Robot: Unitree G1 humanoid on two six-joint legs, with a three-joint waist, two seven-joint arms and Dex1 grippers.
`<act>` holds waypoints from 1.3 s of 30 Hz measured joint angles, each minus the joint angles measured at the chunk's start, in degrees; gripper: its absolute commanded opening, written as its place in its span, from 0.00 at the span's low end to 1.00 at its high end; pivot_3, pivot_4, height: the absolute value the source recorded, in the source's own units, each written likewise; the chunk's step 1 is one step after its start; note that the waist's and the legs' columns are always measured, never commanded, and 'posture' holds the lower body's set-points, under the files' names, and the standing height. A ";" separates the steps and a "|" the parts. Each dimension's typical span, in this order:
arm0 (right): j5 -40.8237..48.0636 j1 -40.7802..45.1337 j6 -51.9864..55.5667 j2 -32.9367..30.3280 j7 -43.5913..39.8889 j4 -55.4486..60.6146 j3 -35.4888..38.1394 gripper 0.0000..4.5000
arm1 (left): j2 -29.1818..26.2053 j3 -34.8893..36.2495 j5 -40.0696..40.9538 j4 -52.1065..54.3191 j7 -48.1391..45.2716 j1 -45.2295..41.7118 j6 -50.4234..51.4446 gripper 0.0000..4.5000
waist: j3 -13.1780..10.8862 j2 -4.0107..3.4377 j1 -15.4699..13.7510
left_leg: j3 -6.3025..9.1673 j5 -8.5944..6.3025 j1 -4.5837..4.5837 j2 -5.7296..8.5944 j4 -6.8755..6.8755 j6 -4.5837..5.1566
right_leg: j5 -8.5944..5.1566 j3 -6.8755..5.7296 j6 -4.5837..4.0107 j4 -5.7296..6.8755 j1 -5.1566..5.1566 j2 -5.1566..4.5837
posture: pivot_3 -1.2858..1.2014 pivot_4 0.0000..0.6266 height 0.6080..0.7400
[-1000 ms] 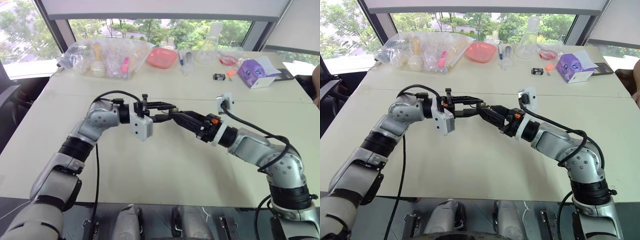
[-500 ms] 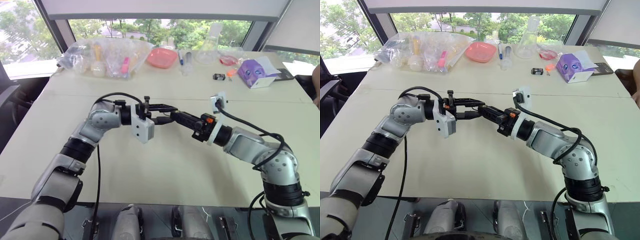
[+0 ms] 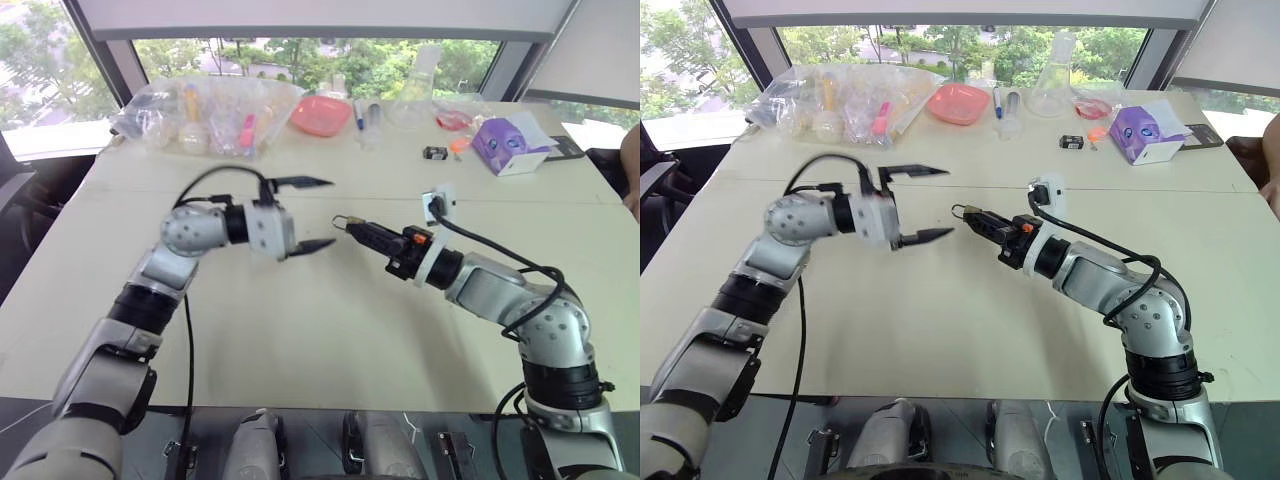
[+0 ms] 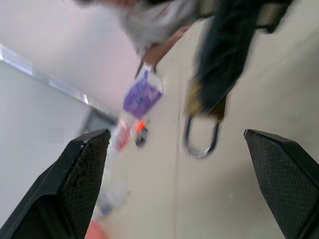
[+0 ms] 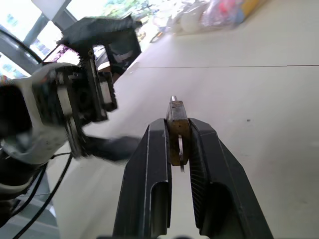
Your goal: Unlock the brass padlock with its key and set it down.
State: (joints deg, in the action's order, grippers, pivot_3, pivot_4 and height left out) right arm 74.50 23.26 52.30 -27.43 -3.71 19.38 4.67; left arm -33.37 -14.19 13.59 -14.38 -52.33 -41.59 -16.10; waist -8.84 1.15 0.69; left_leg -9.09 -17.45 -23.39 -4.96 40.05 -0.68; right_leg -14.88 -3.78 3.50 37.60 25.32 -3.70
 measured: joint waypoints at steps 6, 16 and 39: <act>-0.16 1.23 0.07 0.82 -0.68 -1.25 0.78 0.00 | 0.99 5.62 13.60 9.52 0.14 0.75 29.50 0.99 | 0.00 0.00 -0.16 | 0.03 0.00 -0.01 0.03 0.01 0.00 | -0.01 0.02 0.01 -0.02 -0.02 -0.02 | 0.52 0.24 1.00; 0.14 2.39 0.94 2.13 -1.19 -1.33 0.78 0.00 | 3.42 6.18 13.20 14.13 0.59 2.41 35.51 0.99 | 0.00 0.00 -0.07 | 0.01 0.03 0.01 0.02 -0.01 -0.05 | 0.00 0.02 0.01 -0.01 -0.02 0.02 | 0.52 0.24 1.00; 5.18 -0.75 2.45 1.35 -2.71 4.06 0.74 0.00 | 7.62 7.05 6.25 6.69 -0.70 0.23 28.75 0.99 | 0.00 0.00 -0.12 | 0.02 0.02 0.00 0.03 -0.01 -0.04 | 0.00 0.02 0.01 -0.03 -0.02 0.00 | 0.52 0.24 1.00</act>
State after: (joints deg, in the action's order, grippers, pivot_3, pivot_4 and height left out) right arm 79.68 22.51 54.75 -26.08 -6.42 23.44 5.41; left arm -25.75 -7.14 19.83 -7.69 -53.03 -41.36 12.65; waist -8.84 1.15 0.56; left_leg -9.07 -17.43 -23.39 -4.93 40.04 -0.72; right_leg -14.88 -3.76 3.51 37.57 25.30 -3.70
